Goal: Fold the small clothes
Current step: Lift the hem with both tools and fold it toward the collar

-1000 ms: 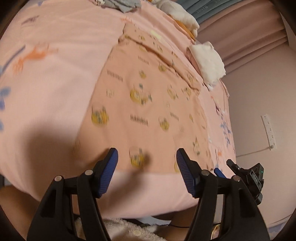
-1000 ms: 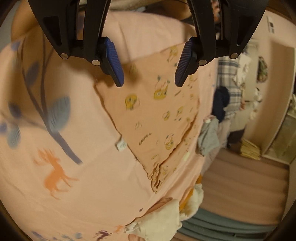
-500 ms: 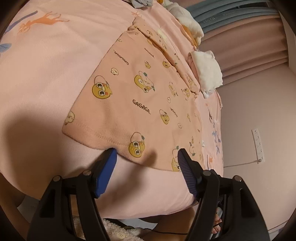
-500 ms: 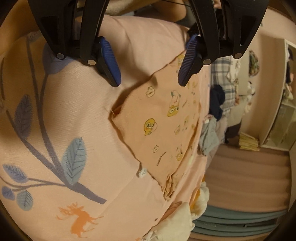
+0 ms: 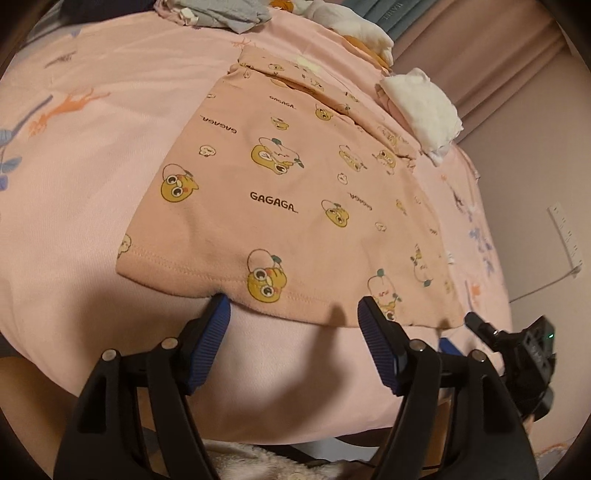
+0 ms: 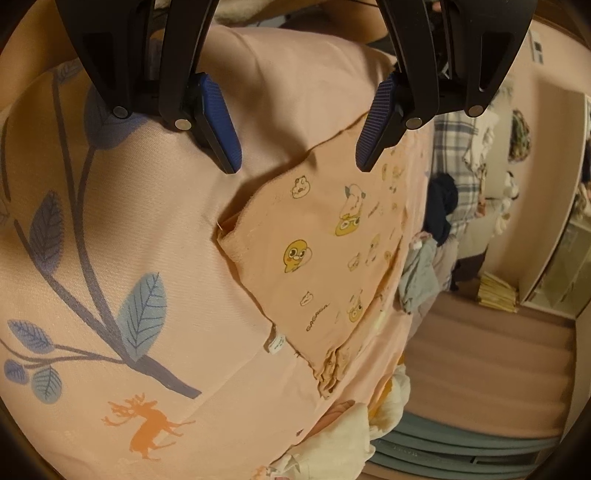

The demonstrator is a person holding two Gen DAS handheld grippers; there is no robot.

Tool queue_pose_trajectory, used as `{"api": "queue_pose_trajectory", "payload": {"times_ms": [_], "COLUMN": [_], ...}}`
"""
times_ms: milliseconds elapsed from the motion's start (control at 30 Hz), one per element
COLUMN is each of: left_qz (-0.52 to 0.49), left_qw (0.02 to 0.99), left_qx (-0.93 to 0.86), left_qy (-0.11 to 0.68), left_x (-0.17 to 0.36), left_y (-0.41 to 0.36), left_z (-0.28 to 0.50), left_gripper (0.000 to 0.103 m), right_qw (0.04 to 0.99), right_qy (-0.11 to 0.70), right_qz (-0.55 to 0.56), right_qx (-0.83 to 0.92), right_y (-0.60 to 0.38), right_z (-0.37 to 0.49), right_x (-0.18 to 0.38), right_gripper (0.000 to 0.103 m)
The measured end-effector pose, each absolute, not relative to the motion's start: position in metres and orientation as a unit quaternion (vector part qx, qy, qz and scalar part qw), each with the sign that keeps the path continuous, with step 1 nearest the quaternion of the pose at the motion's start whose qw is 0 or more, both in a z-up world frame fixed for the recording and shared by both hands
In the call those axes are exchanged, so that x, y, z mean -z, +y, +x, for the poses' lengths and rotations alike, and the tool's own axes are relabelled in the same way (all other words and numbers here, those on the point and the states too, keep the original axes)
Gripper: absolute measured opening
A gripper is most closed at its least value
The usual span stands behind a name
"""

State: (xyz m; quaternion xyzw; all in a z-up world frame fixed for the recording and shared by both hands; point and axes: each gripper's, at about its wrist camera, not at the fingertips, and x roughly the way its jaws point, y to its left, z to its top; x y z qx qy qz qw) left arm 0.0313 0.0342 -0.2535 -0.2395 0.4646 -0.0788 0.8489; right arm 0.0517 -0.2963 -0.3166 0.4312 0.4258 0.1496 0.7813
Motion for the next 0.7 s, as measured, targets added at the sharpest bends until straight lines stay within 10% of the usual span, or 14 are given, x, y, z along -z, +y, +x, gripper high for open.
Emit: {"api": "queue_pose_trajectory", "payload": {"times_ms": [700], "left_qz": [-0.313], "left_qw": [0.822], "left_qx": [0.093], "left_qy": [0.466], "left_x": [0.256], "left_y": [0.047], "left_z": [0.034], "left_gripper": [0.079], "right_qw": [0.778], "right_qy": [0.433], "right_qz": [0.428], "right_qx": [-0.158], "right_y": [-0.293], "right_z": [0.052], "right_x": [0.316], "right_gripper": [0.069]}}
